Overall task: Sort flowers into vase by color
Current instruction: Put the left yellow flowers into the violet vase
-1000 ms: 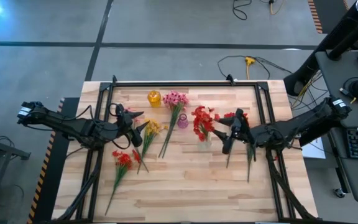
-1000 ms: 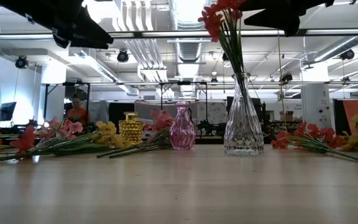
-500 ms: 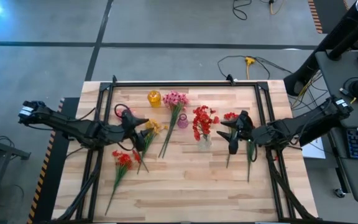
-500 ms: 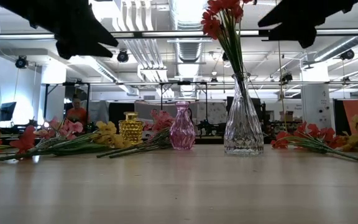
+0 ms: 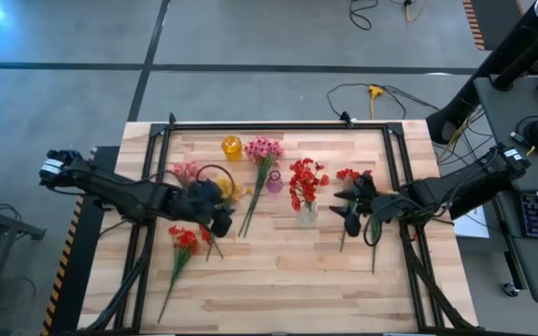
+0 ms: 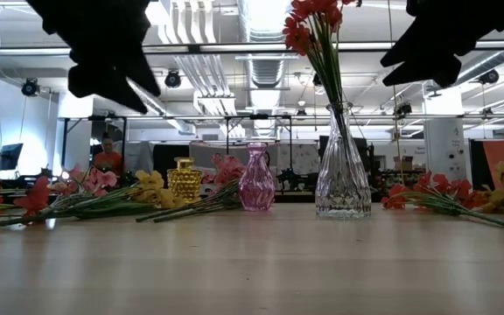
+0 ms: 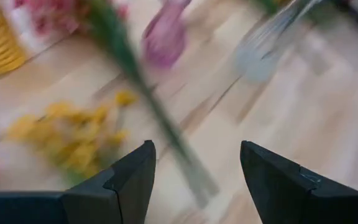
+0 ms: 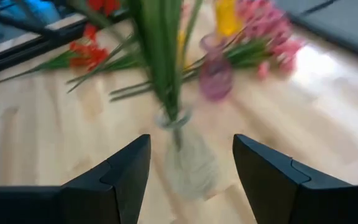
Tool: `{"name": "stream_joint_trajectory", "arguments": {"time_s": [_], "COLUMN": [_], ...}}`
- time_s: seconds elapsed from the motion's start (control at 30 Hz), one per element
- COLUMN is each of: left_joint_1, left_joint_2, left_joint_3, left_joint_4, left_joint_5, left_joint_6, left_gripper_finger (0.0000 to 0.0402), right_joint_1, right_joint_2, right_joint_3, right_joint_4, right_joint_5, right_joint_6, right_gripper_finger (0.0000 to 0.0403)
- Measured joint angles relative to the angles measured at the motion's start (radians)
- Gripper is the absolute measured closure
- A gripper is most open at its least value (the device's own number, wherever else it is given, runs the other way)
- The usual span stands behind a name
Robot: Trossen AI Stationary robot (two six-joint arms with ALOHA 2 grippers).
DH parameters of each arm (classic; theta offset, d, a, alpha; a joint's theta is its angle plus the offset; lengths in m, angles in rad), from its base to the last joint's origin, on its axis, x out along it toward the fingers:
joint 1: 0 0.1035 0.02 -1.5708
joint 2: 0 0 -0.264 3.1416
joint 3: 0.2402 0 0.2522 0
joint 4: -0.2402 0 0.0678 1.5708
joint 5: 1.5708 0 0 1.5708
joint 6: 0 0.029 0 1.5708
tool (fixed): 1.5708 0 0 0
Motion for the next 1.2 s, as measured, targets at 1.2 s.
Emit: {"name": "stream_joint_trajectory", "arguments": {"time_s": [1.2], "left_joint_1": [0.097], "left_joint_2": [0.406], "left_joint_3": [0.173], "left_joint_4": [-0.356], "left_joint_5": [0.084], "left_joint_6": [-0.131], "left_gripper_finger": [0.0184], "right_joint_1": [0.0], "right_joint_2": [0.127], "right_joint_3": [0.09], "right_joint_4": [0.007], "right_joint_5": [-0.14], "right_joint_6": [0.081], "right_gripper_finger": [0.0181]}}
